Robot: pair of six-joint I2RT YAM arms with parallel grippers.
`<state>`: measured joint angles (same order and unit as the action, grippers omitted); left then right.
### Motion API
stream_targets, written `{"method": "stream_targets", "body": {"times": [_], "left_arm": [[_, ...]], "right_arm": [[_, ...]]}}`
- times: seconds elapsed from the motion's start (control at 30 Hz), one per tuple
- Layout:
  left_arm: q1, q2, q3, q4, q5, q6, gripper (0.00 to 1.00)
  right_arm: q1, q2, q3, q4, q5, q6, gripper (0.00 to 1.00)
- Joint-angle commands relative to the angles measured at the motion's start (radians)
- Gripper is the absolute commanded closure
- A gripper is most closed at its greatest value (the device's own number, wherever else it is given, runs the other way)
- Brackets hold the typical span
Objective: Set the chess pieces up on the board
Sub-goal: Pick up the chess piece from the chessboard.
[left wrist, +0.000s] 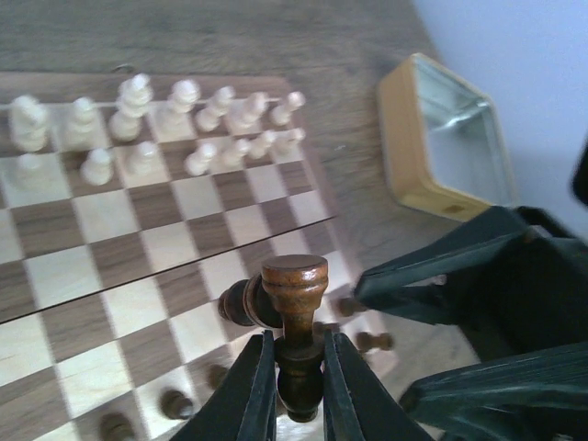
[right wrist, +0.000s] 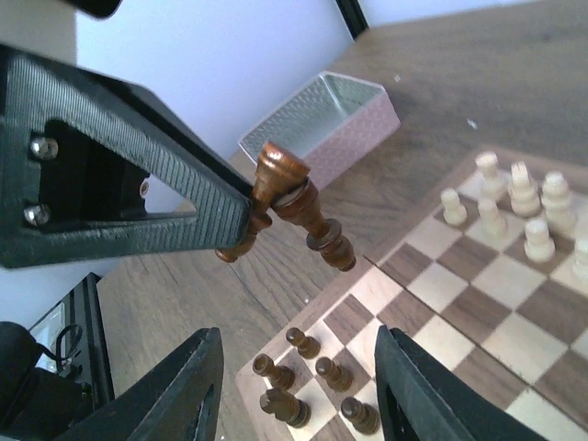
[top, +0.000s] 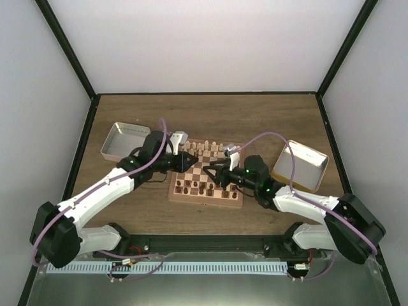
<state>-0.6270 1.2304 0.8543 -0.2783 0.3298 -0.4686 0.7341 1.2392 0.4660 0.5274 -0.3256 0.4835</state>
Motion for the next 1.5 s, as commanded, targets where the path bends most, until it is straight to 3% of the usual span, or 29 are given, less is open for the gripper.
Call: {"method": "stream_targets", "body": {"times": [0.0,0.37,0.77,1.27,1.37,1.47], "left_arm": [[0.003,-0.047,0.059,-0.006,0.143,-0.042,0.96],[0.004,-0.106,0.084,0.001,0.256,-0.064,0.96],[0.004,-0.122,0.101,-0.015,0.262,-0.056,0.96],[0.004,-0.108,0.096,-0.011,0.275,-0.057,0.96],[0.004,-0.106,0.095,-0.011,0.272,-0.055,0.96],[0.004,-0.105,0.095,-0.015,0.259,-0.051,0.96]], "right_arm": [[-0.007,-0.037,-0.023,0.200,-0.033,-0.162,0.52],[-0.004,-0.026,-0.051,0.422,-0.035,-0.363,0.48],[-0.004,0.023,-0.036,0.398,-0.123,-0.482,0.52],[-0.005,0.099,0.039,0.404,-0.082,-0.458,0.60],[-0.005,0.099,0.041,0.404,-0.075,-0.453,0.67],[-0.005,0.098,0.042,0.387,-0.055,-0.443,0.84]]}}
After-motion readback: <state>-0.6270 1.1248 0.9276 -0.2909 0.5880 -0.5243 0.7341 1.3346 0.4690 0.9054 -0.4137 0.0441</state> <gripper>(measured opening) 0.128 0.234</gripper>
